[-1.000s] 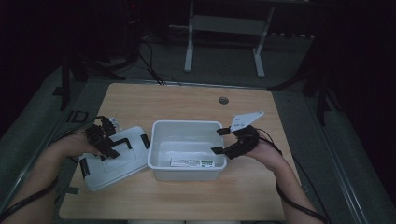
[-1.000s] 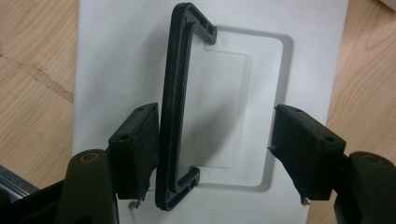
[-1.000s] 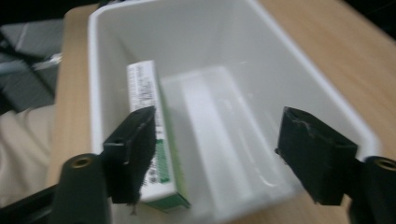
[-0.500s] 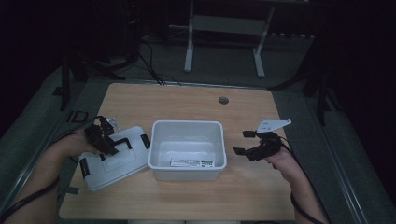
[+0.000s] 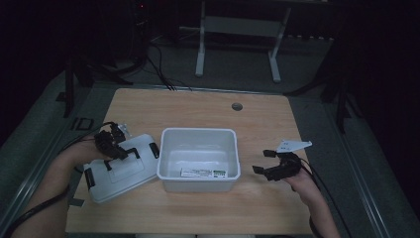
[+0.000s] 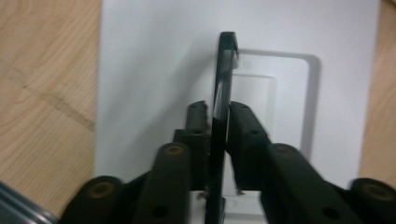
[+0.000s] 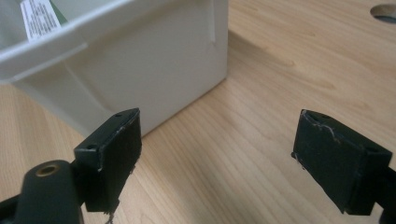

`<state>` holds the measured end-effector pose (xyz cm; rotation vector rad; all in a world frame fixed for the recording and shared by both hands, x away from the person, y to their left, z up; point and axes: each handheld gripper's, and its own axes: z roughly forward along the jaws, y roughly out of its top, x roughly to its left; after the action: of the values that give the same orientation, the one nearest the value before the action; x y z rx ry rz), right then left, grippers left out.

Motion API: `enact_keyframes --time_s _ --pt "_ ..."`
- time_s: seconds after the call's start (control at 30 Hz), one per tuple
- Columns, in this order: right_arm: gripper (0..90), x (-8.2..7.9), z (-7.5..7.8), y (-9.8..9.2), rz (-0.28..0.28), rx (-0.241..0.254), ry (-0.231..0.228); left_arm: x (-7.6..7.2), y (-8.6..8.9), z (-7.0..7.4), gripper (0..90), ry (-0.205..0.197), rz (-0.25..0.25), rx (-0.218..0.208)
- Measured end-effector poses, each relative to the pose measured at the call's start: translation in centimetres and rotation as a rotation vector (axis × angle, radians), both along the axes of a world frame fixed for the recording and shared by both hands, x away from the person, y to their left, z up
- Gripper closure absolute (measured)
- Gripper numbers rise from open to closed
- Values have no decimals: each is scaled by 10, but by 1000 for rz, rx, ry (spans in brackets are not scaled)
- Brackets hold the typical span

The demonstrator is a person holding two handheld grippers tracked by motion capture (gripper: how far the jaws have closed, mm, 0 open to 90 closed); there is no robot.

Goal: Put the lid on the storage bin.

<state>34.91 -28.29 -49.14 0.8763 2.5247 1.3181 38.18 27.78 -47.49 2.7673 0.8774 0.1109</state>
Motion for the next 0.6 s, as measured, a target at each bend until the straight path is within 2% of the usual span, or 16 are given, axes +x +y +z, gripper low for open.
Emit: enact_keyframes --time_s 0.13,0.17,0.27,0.43,0.47,0.5,0.6 --pt "152 -3 -9 -4 -9 9 15 -2 -2 0 826 22 -18 -13" --pt "152 -3 -10 -5 -13 14 17 -4 -2 1 828 10 -31 -1" --pt "152 -5 -12 -8 -18 24 16 -4 -3 2 834 24 -35 7" --pt "152 -11 -17 -14 -33 27 20 -9 -1 20 835 -4 -47 10" --pt "152 -11 -17 -14 -33 27 20 -9 -1 20 834 -4 -47 10" --pt "152 -11 -19 -15 -37 21 20 -11 -1 30 834 -16 -46 9" --pt "152 -14 -23 -18 -47 35 25 -13 0 43 835 -33 -47 8"
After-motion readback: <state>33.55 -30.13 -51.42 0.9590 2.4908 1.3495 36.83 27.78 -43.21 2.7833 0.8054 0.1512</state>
